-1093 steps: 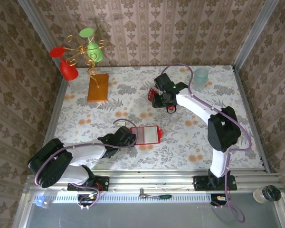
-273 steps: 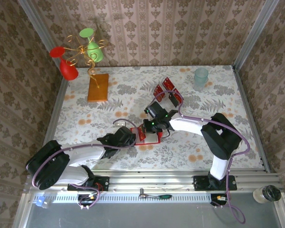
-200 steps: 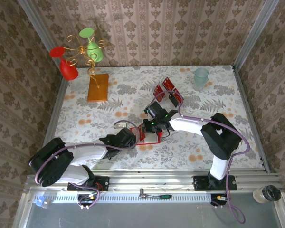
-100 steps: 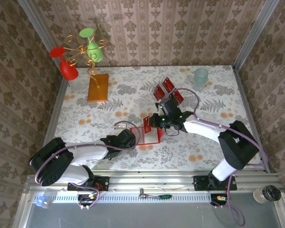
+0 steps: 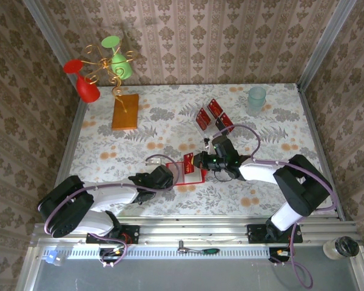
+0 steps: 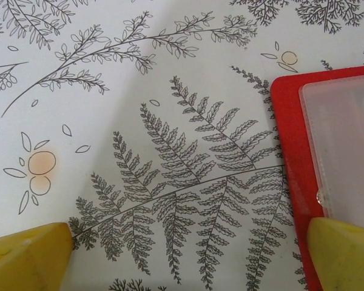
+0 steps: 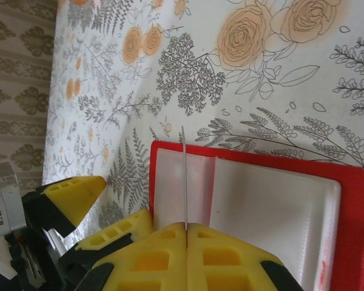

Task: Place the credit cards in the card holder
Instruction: Insert the credit card into the card slot.

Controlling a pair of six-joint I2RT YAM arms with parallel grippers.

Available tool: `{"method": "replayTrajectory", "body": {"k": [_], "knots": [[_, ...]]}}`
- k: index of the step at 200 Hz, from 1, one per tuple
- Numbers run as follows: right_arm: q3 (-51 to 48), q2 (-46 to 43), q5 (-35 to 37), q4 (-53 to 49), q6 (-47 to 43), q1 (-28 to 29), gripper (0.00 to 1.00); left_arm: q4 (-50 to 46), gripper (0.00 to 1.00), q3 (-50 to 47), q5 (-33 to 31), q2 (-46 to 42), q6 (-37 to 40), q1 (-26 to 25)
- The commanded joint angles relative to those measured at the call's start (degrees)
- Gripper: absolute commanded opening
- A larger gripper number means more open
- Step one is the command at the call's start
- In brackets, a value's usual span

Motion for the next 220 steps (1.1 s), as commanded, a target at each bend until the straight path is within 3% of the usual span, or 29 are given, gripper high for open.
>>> {"method": "replayTrajectory", "body": {"k": [1, 220], "knots": [[-1.2, 1.7, -1.1, 8.6, 1.8, 0.6, 0.0, -3.2, 1.0, 0.7, -1.7, 0.7, -1.1, -0.3], [-5.9, 7.1, 3.7, 18.4, 3.9, 0.5, 0.0, -3.2, 1.0, 0.8, -1.7, 1.0, -1.3, -0.6]]}}
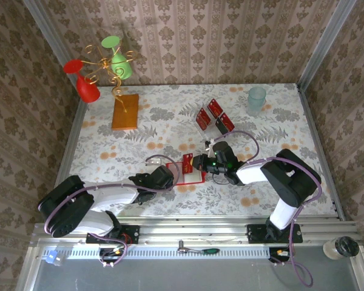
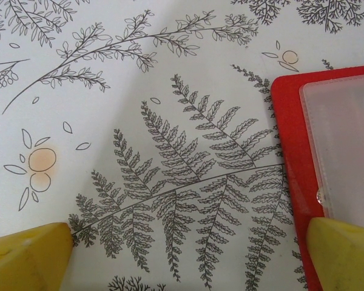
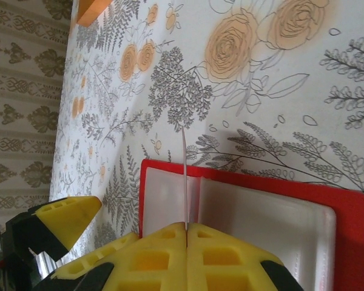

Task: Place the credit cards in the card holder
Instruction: Insert the credit card into the card slot.

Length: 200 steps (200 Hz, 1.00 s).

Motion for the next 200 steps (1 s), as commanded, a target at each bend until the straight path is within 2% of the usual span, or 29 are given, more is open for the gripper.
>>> {"method": "replayTrajectory", "body": {"k": [1, 200], "knots": [[-1.1, 0.7, 2.0, 2.2, 0.3, 0.2, 0.0, -3.1, 1.0, 0.8, -1.3, 0.9, -0.4, -0.2], [-2.3, 4.2, -3.7, 9.1, 5.5, -0.7, 0.0, -3.3, 1.0, 0.6, -1.4, 0.8, -0.6, -0.3]]}}
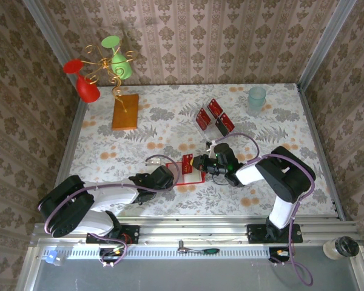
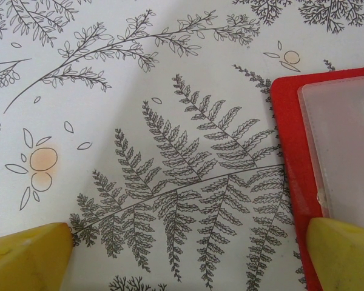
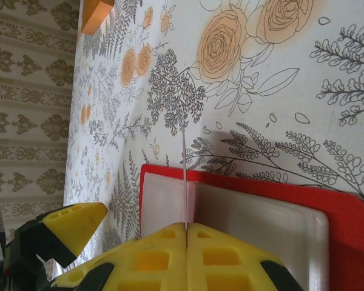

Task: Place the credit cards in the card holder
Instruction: Insert the credit card into the card slot.

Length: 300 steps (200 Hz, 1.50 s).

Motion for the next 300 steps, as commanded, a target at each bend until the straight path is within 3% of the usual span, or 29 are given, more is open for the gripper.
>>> {"method": "replayTrajectory", "body": {"k": [1, 300], "knots": [[-0.7, 0.6, -2.0, 1.6, 1.2, 0.0, 0.0, -3.2, 1.0, 0.7, -1.2, 0.7, -0.4, -0.3], [-3.5, 2.6, -4.7, 0.8, 1.9, 1.0, 0.0, -2.6, 1.0, 0.7, -1.0, 1.5, -0.4, -0.3]]}}
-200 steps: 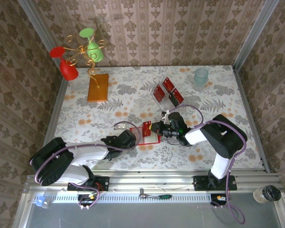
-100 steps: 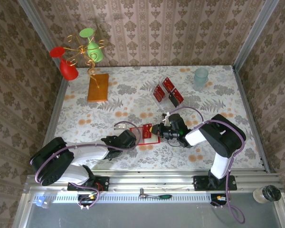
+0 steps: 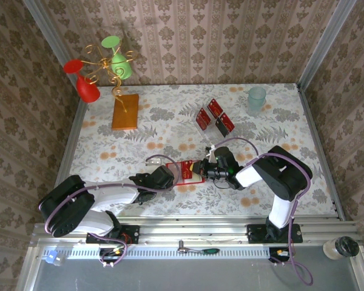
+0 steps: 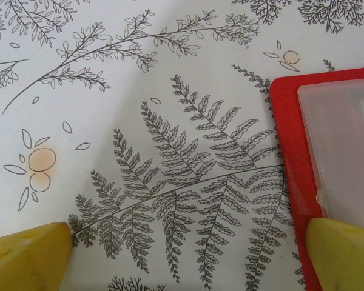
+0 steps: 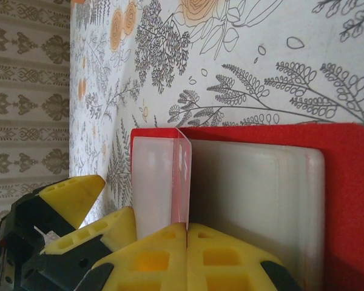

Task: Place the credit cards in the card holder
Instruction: Insert the credit card into the card slot.

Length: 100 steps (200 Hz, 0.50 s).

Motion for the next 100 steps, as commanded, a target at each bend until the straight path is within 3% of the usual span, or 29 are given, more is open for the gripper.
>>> {"method": "replayTrajectory", "body": {"k": [1, 100], "knots": [[-1.3, 0.8, -0.6, -1.5, 0.0, 0.5, 0.0, -2.6, 1.0, 0.6, -1.0, 1.2, -0.4, -0.3], [-2.3, -0.9, -1.0, -5.3, -1.3, 0.8, 0.0, -2.5, 1.0, 0.4, -1.0, 1.2, -0.6, -0.2]]}}
